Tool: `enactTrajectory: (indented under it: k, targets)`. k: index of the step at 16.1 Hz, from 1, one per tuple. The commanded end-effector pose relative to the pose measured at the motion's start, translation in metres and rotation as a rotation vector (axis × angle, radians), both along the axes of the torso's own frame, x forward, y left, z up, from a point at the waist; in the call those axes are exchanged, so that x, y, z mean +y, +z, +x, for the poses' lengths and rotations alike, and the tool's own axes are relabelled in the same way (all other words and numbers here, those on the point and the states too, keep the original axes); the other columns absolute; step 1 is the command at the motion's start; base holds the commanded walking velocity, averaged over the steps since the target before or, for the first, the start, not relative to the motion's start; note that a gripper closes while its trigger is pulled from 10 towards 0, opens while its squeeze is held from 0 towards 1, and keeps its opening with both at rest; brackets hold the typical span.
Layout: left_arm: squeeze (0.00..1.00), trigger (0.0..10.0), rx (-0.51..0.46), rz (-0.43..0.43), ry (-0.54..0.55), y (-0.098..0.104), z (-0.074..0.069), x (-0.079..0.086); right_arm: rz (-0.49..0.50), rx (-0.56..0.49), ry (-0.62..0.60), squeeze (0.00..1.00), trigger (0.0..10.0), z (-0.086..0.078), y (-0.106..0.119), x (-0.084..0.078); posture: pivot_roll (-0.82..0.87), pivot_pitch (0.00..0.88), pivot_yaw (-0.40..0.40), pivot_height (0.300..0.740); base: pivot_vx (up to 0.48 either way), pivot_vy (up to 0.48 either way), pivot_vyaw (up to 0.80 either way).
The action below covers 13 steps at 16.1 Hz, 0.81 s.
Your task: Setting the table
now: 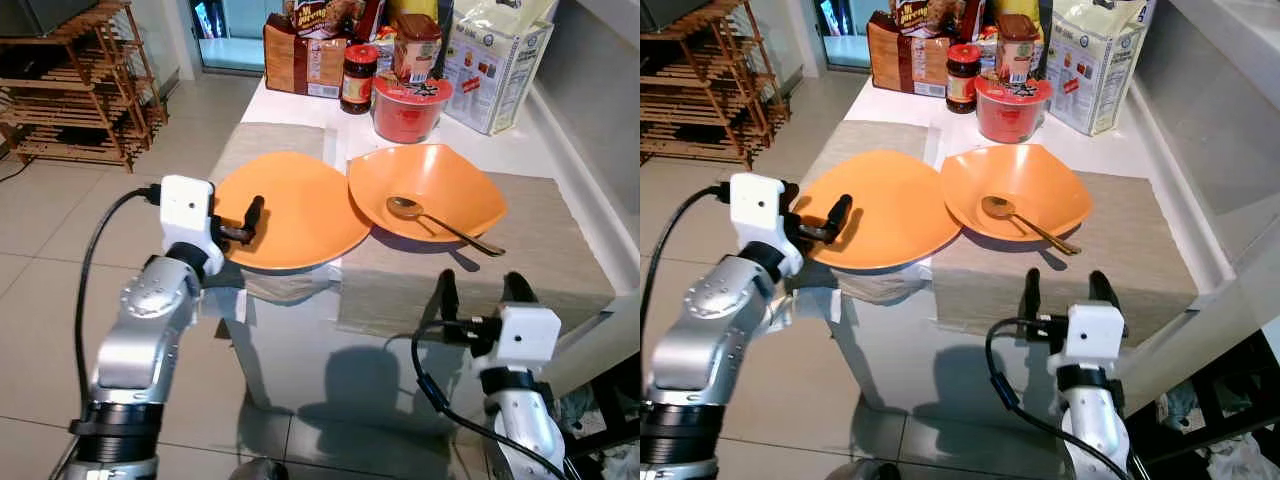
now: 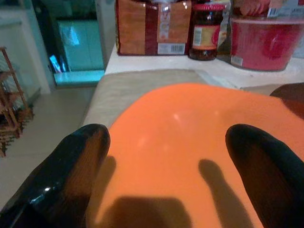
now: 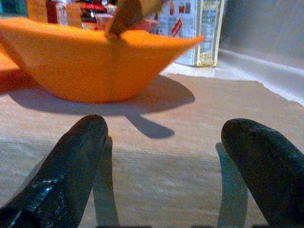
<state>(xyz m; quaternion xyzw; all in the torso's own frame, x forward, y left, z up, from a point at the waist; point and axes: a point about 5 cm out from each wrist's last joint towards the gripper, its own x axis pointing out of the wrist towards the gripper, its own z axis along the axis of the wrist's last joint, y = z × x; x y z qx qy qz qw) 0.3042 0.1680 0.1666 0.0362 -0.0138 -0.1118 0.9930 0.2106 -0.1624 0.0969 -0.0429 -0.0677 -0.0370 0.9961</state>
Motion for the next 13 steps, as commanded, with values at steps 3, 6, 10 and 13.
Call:
enactTrajectory:
  k: [3,6,10,13]
  targets:
    - [0.00,10.0,-0.043,0.003,-0.020,0.008,-0.001,-0.009,0.013,0.010,0.001,0.00,10.0,0.006,-0.001,-0.001,-0.03,0.013,0.009,0.727,-0.320,0.000,0.00]
    - [0.00,10.0,-0.059,0.022,-0.025,0.011,0.002,-0.010,0.010,0.011,0.003,0.00,10.0,0.006,-0.002,0.000,-0.03,0.016,0.014,0.727,0.000,0.000,0.00]
    - [0.00,10.0,-0.069,0.005,-0.042,0.013,-0.001,-0.012,0.006,0.014,0.005,0.00,10.0,0.006,-0.004,0.001,-0.03,0.011,0.012,0.727,0.000,0.000,0.00]
    - [0.00,10.0,-0.085,-0.014,-0.070,0.016,-0.003,-0.020,0.000,0.011,0.010,0.00,10.0,0.008,-0.004,0.001,-0.03,0.007,0.010,0.727,0.000,-0.320,0.00]
